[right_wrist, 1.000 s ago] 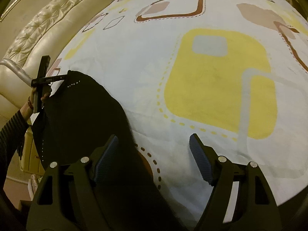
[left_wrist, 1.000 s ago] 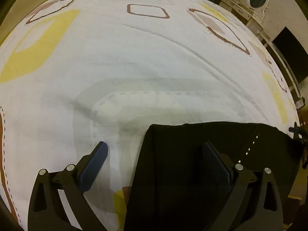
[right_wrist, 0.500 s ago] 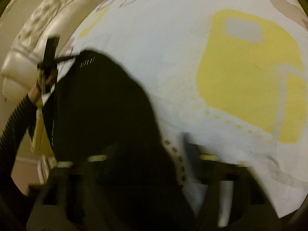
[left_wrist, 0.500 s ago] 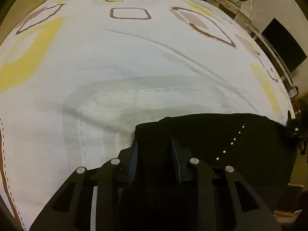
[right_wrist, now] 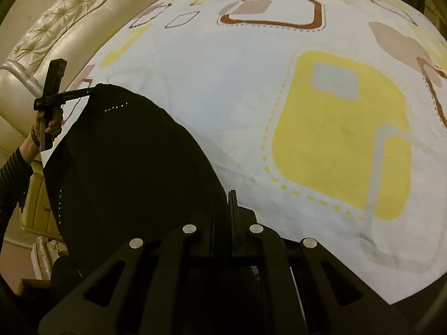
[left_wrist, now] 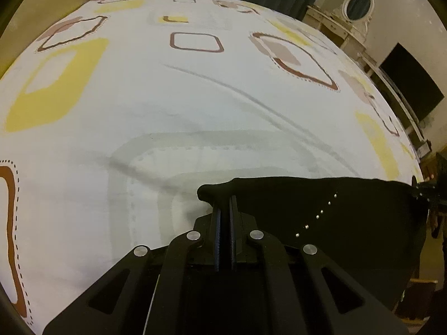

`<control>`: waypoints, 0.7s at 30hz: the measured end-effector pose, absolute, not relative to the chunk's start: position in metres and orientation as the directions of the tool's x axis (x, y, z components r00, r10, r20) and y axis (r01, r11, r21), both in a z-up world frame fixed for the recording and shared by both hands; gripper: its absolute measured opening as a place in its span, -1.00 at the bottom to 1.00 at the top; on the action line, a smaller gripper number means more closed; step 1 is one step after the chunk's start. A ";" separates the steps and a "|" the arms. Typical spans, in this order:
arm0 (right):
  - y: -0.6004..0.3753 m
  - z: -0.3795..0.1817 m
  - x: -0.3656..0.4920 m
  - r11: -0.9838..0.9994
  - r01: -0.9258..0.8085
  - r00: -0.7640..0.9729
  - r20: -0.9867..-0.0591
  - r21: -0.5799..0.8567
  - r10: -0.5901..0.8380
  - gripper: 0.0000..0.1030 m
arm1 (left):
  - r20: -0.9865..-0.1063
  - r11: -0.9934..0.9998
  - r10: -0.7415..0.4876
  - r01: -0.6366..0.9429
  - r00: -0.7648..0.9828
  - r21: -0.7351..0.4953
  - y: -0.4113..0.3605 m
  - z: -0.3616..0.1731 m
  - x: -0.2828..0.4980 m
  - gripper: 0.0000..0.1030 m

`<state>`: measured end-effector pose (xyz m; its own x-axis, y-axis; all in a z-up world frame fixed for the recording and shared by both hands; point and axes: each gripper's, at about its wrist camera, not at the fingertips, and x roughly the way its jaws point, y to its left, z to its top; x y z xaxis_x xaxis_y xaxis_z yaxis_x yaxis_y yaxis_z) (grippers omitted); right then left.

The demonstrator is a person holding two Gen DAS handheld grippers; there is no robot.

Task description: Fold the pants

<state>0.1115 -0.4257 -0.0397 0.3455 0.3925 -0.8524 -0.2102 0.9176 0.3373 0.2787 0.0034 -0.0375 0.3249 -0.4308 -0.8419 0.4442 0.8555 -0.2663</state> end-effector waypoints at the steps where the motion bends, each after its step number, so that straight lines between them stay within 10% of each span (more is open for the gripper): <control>1: -0.424 -0.037 0.111 0.920 -0.215 0.363 -0.848 0.327 0.386 -0.87 | -0.835 0.855 -0.437 0.443 0.335 -0.270 0.004 -0.035 0.277 -0.91; 21: -0.333 0.027 -0.035 0.936 -0.313 0.710 -0.694 -0.162 0.117 -0.86 | -0.607 0.793 -0.607 0.436 0.513 -0.425 0.097 0.067 0.139 -0.92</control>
<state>-0.0348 -0.3331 0.0269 0.7103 0.1172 -0.6940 -0.3131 0.9357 -0.1625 0.1395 0.0966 0.0670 0.5131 -0.6073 -0.6065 0.4359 0.7931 -0.4253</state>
